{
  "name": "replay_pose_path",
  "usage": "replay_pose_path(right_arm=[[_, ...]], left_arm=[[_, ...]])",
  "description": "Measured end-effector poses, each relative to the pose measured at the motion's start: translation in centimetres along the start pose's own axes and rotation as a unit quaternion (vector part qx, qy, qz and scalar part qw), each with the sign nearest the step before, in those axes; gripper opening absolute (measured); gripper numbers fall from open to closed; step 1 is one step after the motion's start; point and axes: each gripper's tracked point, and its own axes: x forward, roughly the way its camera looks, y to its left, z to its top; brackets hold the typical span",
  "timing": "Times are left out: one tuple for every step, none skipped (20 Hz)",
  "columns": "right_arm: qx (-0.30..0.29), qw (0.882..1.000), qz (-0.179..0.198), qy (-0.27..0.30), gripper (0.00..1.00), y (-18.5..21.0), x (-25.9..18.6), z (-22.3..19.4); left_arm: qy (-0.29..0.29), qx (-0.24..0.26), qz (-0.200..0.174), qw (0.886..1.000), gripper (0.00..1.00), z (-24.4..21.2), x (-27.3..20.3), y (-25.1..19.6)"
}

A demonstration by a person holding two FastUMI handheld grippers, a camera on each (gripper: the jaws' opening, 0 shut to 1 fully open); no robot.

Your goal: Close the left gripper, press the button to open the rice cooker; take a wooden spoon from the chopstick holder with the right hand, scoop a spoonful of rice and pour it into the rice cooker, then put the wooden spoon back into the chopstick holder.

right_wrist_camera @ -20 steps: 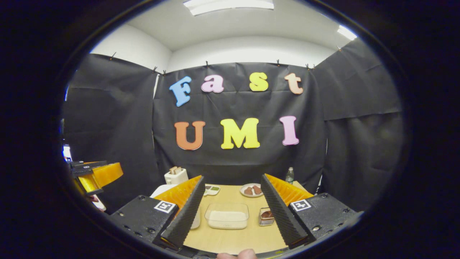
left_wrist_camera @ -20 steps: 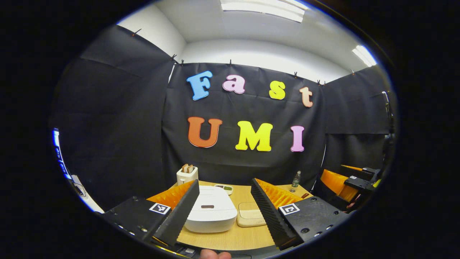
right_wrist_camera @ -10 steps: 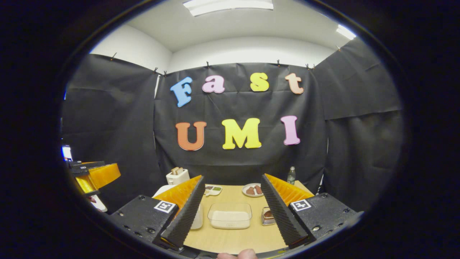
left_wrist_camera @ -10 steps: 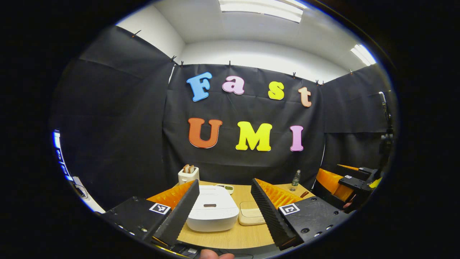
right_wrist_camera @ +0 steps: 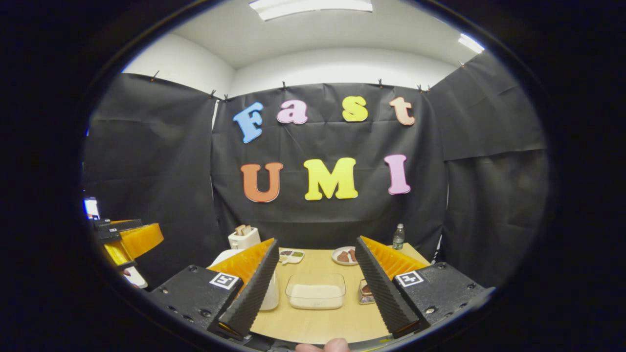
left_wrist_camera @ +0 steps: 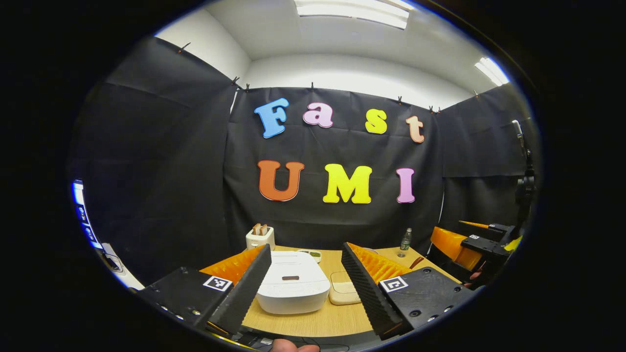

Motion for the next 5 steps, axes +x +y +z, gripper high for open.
replay_pose_path(right_arm=[[0.002, 1.000, 0.001, 0.001, 1.00, 0.02, -0.01, 0.00], [0.003, 1.000, 0.000, 0.001, 1.00, -0.01, -0.02, -0.07], [0.004, 1.000, 0.000, 0.002, 1.00, -0.08, -0.05, -0.08], [0.004, 1.000, -0.001, 0.002, 0.95, -0.17, 0.03, -0.03], [0.003, 1.000, -0.001, 0.003, 0.96, -0.24, -0.01, 0.00]], left_arm=[[0.002, -0.001, 0.001, 1.000, 0.94, -0.14, -0.13, 0.07], [0.002, -0.001, 0.001, 1.000, 0.94, -0.20, -0.10, 0.04], [0.002, 0.000, 0.001, 1.000, 0.94, -0.20, -0.10, 0.07], [0.002, 0.001, 0.001, 1.000, 0.94, -0.11, -0.15, -0.01], [0.002, 0.002, 0.001, 1.000, 0.94, -0.19, -0.14, 0.03]])
